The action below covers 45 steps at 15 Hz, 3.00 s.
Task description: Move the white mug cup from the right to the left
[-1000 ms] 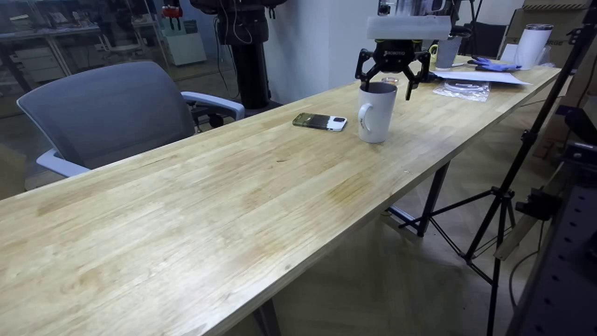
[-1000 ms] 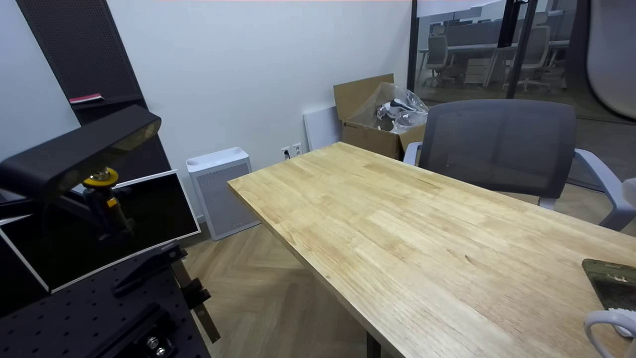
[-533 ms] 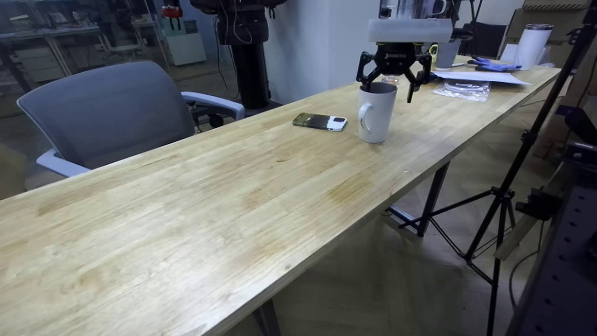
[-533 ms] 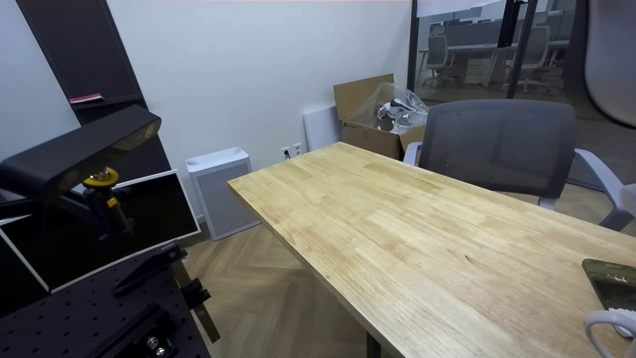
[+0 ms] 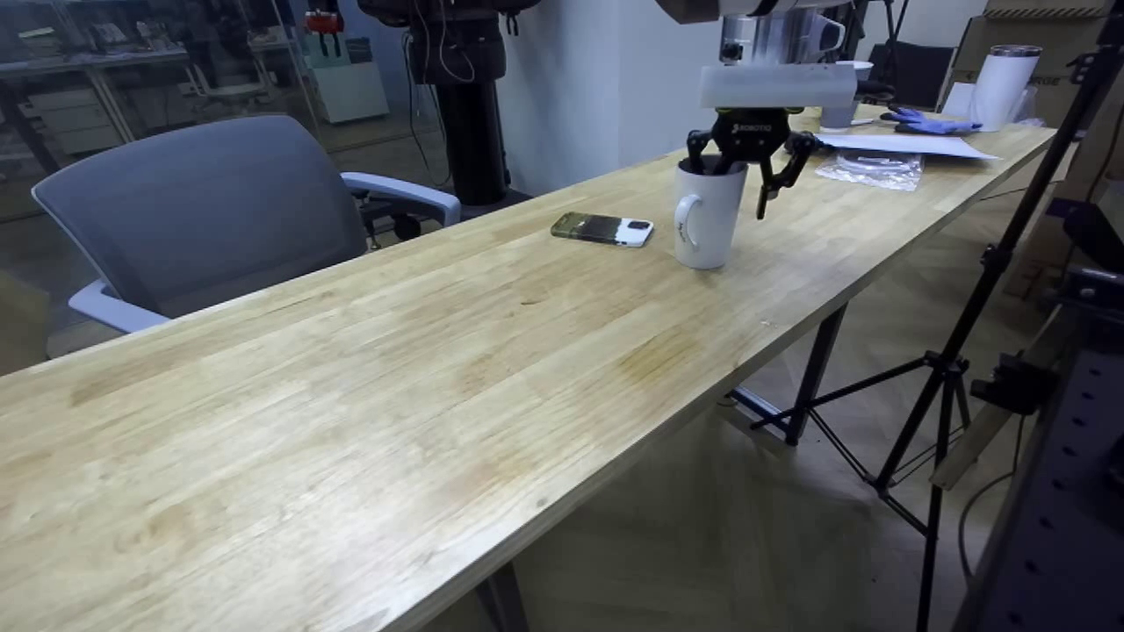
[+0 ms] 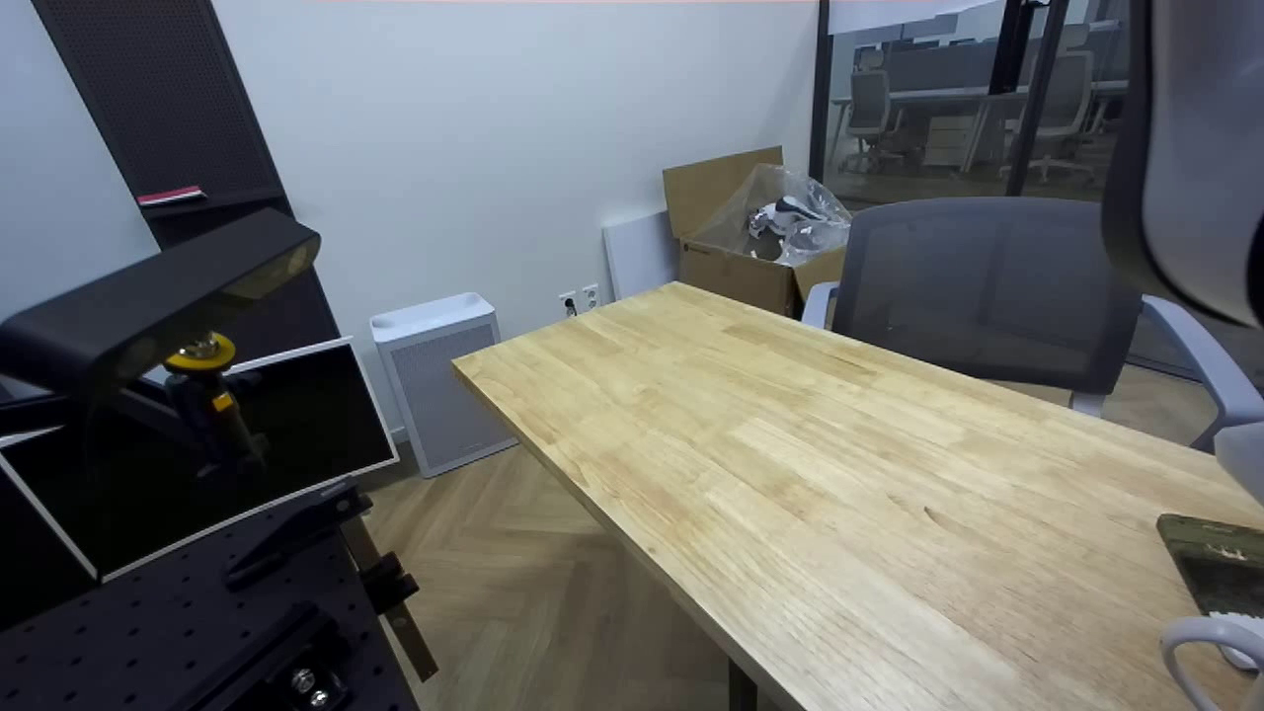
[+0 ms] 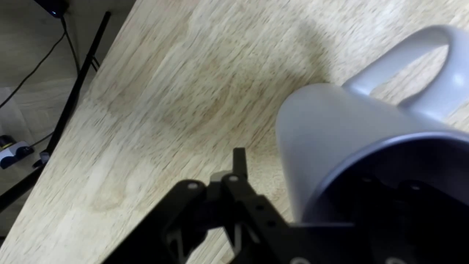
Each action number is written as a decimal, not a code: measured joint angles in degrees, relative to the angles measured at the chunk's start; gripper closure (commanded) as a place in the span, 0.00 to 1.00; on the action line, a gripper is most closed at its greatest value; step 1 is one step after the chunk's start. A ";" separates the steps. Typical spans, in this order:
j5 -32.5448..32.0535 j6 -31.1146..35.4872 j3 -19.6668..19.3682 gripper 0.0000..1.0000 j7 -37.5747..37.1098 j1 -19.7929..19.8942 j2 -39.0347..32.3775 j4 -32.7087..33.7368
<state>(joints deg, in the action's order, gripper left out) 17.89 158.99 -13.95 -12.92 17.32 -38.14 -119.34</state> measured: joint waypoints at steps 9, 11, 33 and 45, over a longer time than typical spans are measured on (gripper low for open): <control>-0.04 1.36 -0.16 0.98 -0.05 -0.10 -0.73 0.32; -0.04 1.40 -0.17 0.98 -0.05 -0.14 -0.74 0.36; -1.44 1.85 1.43 0.98 -0.56 -7.17 1.68 2.37; -5.14 -1.36 2.18 0.98 -0.51 -8.73 0.08 2.41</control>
<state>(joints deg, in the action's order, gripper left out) 12.75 157.63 -11.77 -13.43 8.59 -38.05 -116.93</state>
